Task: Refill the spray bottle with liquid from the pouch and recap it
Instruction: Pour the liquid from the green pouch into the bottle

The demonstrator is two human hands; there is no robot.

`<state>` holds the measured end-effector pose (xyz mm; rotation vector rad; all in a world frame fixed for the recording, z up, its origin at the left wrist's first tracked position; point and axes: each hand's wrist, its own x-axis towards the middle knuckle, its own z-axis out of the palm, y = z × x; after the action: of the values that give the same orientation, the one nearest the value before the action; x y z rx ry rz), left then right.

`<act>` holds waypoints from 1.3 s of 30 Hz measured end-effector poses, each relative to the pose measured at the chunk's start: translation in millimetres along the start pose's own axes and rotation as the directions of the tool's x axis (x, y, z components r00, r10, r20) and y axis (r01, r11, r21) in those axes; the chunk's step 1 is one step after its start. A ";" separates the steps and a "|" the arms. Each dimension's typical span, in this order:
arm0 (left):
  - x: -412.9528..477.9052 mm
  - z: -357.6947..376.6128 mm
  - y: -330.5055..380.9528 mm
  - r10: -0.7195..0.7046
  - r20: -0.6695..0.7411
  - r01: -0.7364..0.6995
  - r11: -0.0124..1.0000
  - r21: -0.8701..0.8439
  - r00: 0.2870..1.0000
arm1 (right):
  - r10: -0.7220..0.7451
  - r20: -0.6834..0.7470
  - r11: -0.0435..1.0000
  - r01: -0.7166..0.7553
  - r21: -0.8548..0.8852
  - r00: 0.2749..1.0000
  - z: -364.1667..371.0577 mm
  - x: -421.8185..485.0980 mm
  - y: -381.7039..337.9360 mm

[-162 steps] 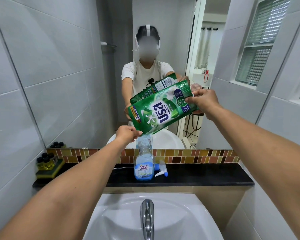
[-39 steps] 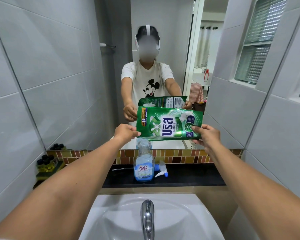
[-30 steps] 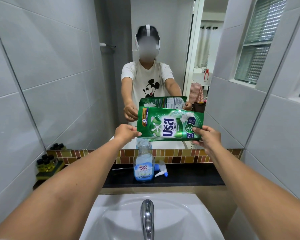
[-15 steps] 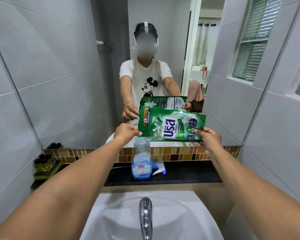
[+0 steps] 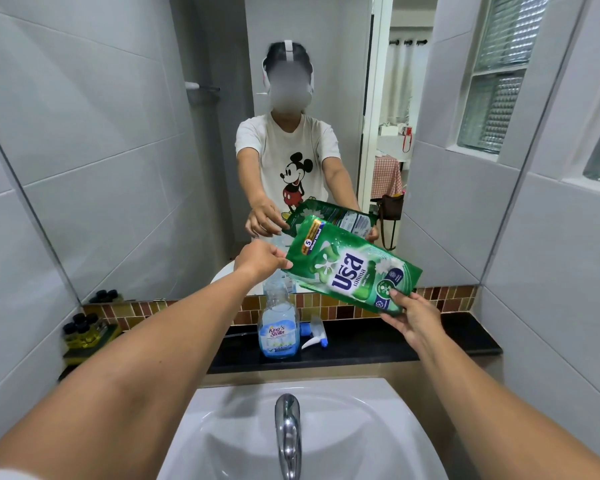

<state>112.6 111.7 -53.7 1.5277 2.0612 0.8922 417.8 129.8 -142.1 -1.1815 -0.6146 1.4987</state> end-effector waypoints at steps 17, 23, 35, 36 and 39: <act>4.0 24.3 98.1 0.397 0.079 -0.401 0.861 0.314 0.914 | -0.115 -0.028 0.928 0.098 -0.360 0.993 -32.0 -4.5 7.0; -6.0 55.4 113.9 0.473 0.161 -0.496 0.775 0.393 0.866 | -0.220 0.166 0.849 0.272 -0.453 0.961 -26.2 -7.3 -9.3; -5.9 93.7 118.6 0.459 0.100 -0.469 0.858 0.209 0.883 | -0.303 0.051 0.797 0.283 -0.534 0.952 -51.3 5.2 -38.6; -5.5 97.0 118.9 0.446 0.086 -0.454 0.881 0.136 0.891 | -0.309 0.031 0.807 0.279 -0.520 0.951 -54.4 5.7 -43.1; -10.1 114.3 113.4 0.318 0.051 -0.299 0.928 -0.223 0.947 | -0.348 -0.021 0.813 0.290 -0.505 0.937 -66.5 6.1 -59.0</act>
<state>268.9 151.5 -54.4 1.7649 1.6296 1.0998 503.2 138.6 -118.3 -1.4522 -1.1089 1.0004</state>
